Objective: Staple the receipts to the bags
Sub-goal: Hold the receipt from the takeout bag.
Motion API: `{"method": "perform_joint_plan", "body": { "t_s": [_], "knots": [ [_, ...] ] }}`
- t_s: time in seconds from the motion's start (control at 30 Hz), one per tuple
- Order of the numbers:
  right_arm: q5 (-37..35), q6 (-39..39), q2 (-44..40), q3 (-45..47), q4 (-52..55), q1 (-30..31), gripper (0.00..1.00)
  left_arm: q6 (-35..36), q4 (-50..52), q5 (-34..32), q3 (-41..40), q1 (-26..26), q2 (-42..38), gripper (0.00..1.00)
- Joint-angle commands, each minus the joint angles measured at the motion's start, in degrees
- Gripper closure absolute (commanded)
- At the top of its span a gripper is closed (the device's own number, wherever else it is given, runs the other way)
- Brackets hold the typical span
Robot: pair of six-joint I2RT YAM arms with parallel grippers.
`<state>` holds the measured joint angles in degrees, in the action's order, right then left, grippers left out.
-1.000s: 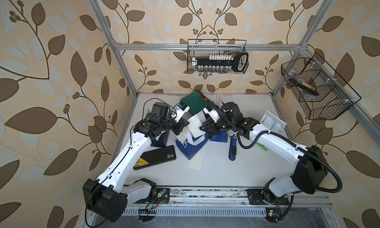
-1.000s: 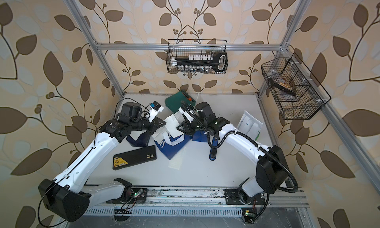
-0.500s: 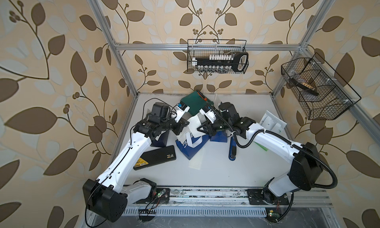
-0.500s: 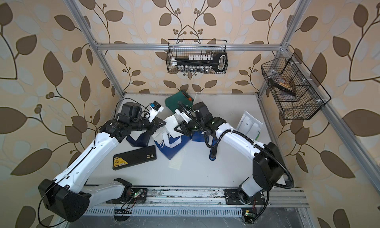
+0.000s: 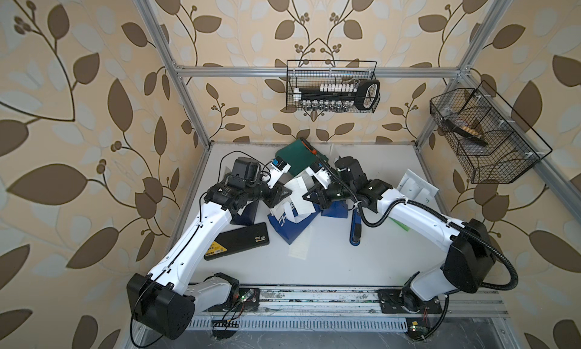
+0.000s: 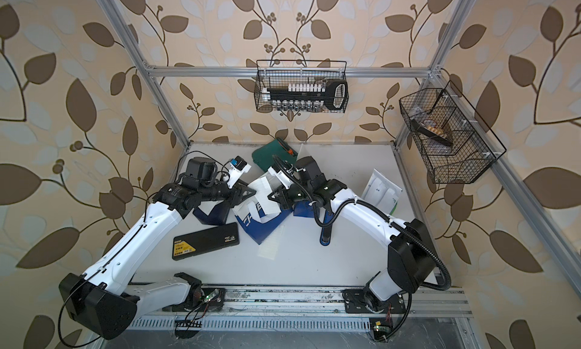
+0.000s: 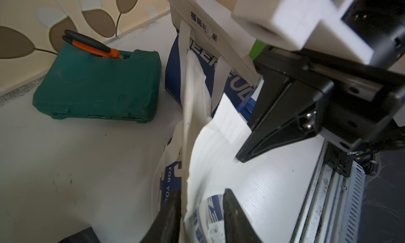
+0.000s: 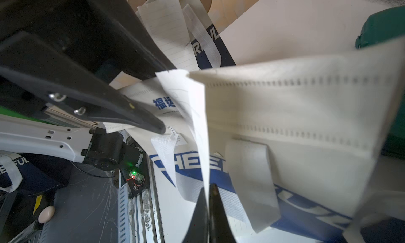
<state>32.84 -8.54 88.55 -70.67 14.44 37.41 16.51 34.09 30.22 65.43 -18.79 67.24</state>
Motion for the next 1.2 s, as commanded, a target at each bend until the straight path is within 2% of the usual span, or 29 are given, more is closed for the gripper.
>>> {"method": "perform_joint_plan", "body": {
  "t_s": [0.0, 0.37, 0.6, 0.73, 0.93, 1.1, 1.13, 1.17],
  "knots": [
    [1.16, 0.63, 0.92, -0.42, 0.93, 0.39, 1.0, 0.7, 0.72, 1.07, 1.46, -0.38, -0.43, 0.65],
    [0.73, 2.09, 1.91, -1.2, 2.44, 1.44, 1.0, 0.91, 1.77, 0.21, 1.28, -0.37, -1.47, 0.66],
    [-0.12, 2.16, 2.22, -2.11, 2.35, 1.44, 1.0, 0.96, 2.06, 0.55, 1.28, -0.37, -1.01, 0.79],
    [-0.49, 2.29, 2.24, -2.28, 2.31, 1.26, 1.0, 1.07, 2.13, 0.54, 1.29, -0.37, -0.99, 0.82],
    [-0.91, 1.84, 2.41, -2.0, 1.9, 0.94, 1.0, 1.42, 2.66, 0.92, 1.71, -0.37, -0.71, 1.0],
    [-3.4, -0.76, 1.09, -0.46, 0.25, -0.43, 1.0, 1.9, 2.57, 0.13, 1.97, -0.46, -0.38, 1.0],
    [-4.12, -1.88, -0.08, 0.43, -1.05, -0.77, 0.91, 1.9, 2.34, -0.4, 2.08, -0.46, -0.19, 1.0],
    [-5.57, -2.62, -1.98, 1.26, -1.8, -1.0, 0.78, 1.77, 2.07, -0.68, 2.22, -0.46, -0.02, 1.0]
  ]
}}
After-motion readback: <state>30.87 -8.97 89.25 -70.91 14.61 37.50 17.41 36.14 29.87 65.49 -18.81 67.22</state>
